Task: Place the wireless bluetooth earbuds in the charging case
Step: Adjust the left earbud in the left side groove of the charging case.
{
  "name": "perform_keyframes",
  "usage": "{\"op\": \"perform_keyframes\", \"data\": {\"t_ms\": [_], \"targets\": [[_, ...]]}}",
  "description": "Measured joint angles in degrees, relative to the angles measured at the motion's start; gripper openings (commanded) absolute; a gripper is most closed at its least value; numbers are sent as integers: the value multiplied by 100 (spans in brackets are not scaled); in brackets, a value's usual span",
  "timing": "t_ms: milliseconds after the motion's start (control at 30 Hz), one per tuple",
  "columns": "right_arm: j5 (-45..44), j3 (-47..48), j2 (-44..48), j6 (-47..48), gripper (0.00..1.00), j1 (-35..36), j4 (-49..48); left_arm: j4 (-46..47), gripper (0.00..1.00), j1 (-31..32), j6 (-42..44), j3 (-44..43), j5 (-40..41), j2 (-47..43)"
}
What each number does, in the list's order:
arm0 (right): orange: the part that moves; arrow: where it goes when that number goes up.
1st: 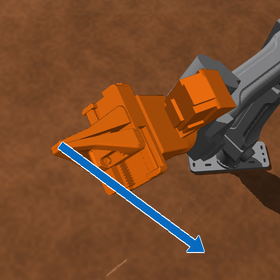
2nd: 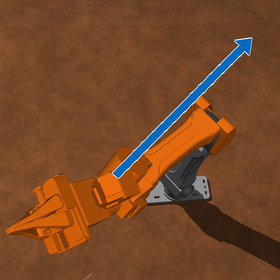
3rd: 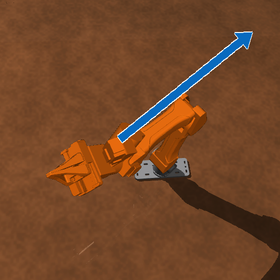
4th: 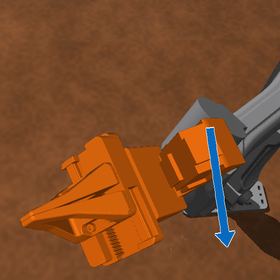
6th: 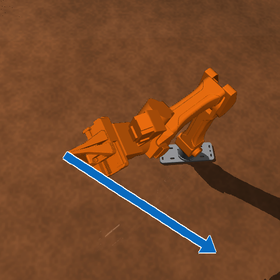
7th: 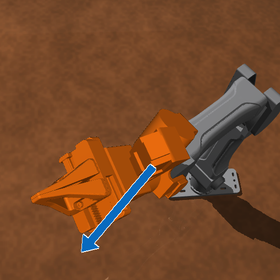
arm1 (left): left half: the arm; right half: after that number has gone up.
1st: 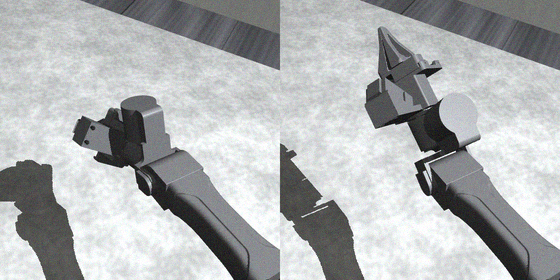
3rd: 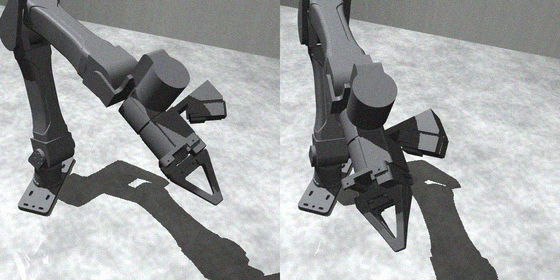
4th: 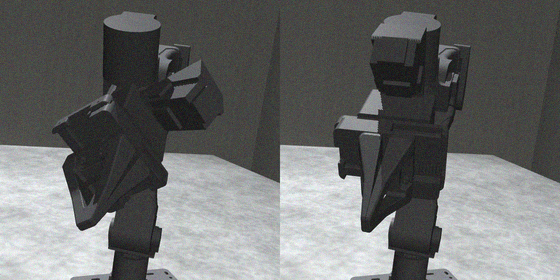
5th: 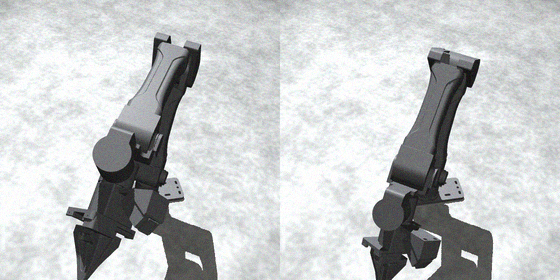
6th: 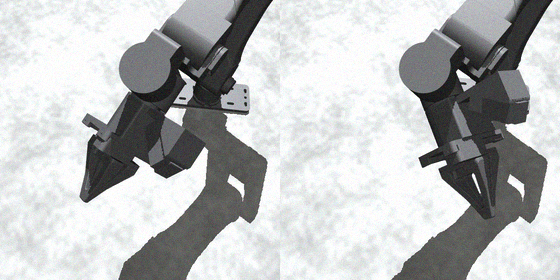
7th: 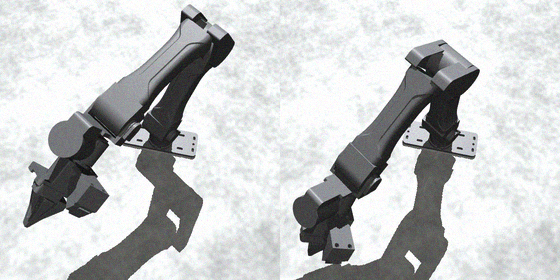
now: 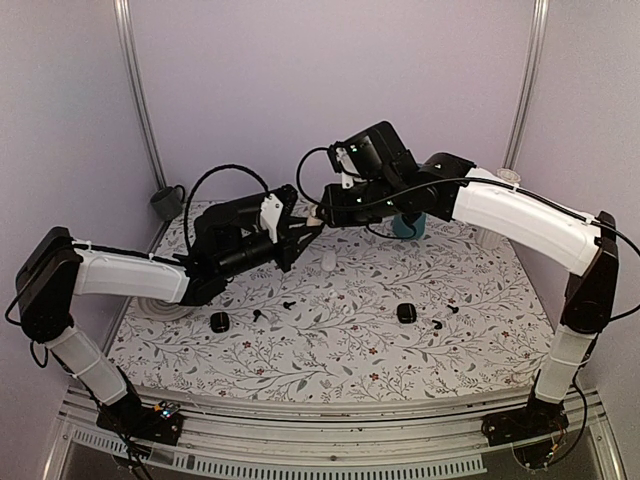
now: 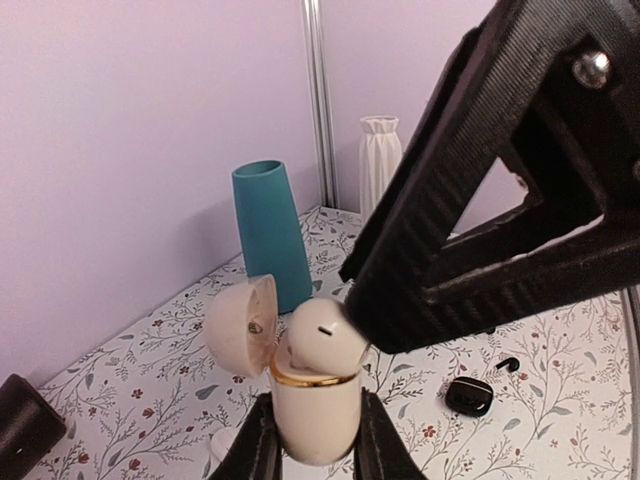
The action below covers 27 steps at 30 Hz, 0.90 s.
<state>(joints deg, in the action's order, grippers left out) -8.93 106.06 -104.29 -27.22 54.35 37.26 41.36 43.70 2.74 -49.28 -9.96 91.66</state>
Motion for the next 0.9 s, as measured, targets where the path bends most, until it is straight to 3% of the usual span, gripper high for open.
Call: {"op": "perform_keyframes", "data": {"t_ms": [900], "targets": [[-313, -188, 326, 33, 35, 127, -173, 249, 0, -11, -26, 4, -118, -4]]}}
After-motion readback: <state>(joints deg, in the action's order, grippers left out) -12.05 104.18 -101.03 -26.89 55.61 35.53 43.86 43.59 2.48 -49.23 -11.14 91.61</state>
